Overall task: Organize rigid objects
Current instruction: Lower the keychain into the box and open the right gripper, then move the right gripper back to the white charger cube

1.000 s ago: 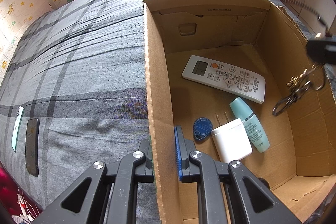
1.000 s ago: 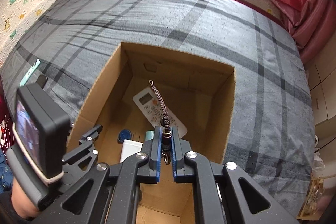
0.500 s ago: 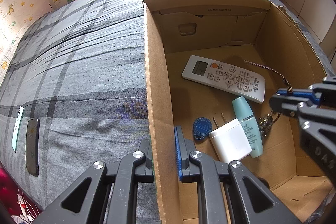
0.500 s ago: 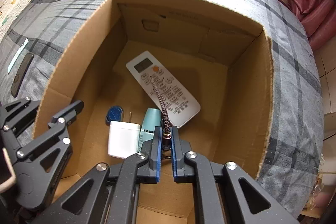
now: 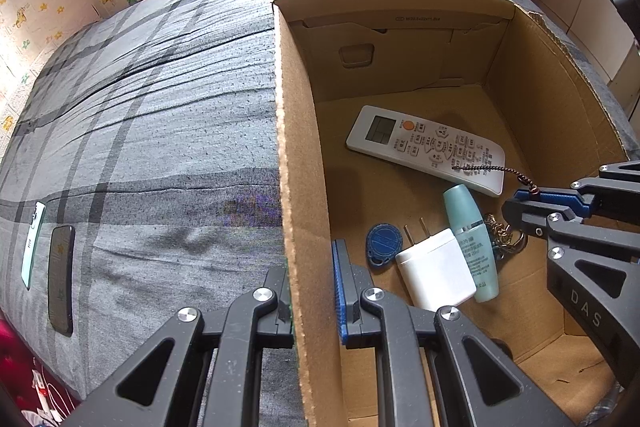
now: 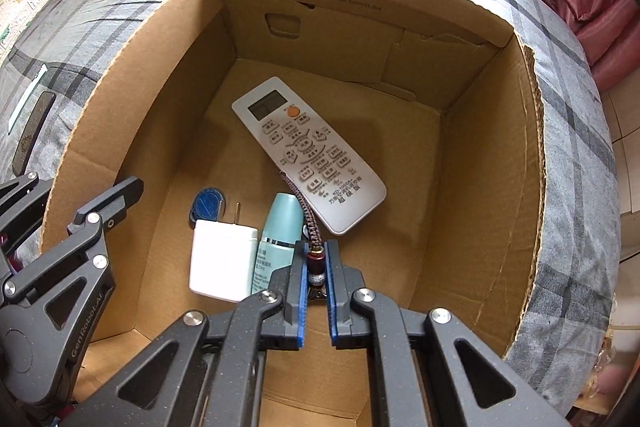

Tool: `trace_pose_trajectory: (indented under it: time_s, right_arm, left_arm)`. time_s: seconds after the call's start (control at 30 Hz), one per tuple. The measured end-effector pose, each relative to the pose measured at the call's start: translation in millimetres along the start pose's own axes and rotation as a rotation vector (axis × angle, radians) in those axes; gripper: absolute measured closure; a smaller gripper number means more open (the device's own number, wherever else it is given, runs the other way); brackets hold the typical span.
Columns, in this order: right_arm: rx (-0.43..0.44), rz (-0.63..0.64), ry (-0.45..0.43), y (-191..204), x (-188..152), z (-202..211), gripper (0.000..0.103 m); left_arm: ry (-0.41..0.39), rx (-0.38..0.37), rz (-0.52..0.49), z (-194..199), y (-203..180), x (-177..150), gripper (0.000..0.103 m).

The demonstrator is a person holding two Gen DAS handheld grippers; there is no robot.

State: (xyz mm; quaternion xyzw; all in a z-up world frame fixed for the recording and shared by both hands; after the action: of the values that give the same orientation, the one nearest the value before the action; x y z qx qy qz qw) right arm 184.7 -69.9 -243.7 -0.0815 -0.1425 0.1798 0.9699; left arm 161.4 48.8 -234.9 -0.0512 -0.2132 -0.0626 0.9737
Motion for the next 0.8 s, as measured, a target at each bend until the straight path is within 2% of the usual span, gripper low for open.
trace_pose_trajectory:
  time_s: [0.1, 0.13, 0.23, 0.33, 0.5, 0.8]
  right_arm:
    - [0.012, 0.0, -0.002, -0.9, -0.7, -0.1, 0.096]
    - [0.014, 0.005, -0.004, -0.5, -1.5, 2.3, 0.092]
    - [0.016, 0.01, -0.018, -0.7, -1.0, 5.3, 0.059]
    - [0.008, 0.004, -0.038, -2.4, -0.1, 11.6, 0.051]
    - [0.024, -0.004, -0.066, -5.1, 2.4, 24.1, 0.046]
    - [0.011, -0.049, -0.126, -24.3, 6.3, 49.5, 0.015]
  left_arm:
    - [-0.001, 0.0, -0.001, -0.5, 0.5, -0.1, 0.089]
    - [-0.002, 0.0, 0.0, -0.5, 0.5, -0.1, 0.089]
    - [-0.002, -0.002, 0.002, -0.4, 1.0, -0.1, 0.089]
    - [-0.003, -0.001, 0.0, -0.2, 0.9, -0.6, 0.089]
    - [-0.003, -0.003, 0.001, -0.2, 0.9, -0.9, 0.089]
    - [-0.002, -0.002, 0.0, -0.2, 0.6, -0.7, 0.089]
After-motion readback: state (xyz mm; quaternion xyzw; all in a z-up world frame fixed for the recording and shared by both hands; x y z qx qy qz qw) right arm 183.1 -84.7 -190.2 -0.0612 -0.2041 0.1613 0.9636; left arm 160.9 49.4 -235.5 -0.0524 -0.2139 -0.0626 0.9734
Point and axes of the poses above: each gripper's, at about its wrist camera, not at the fingertips, and z roughly against the way its jaws point, y to its left, x to its top, the point moved 5 cm from there along -z, roughly the way its jaws point, and after that the axes turned 10 degrees about -x, right-handed, at the moved point
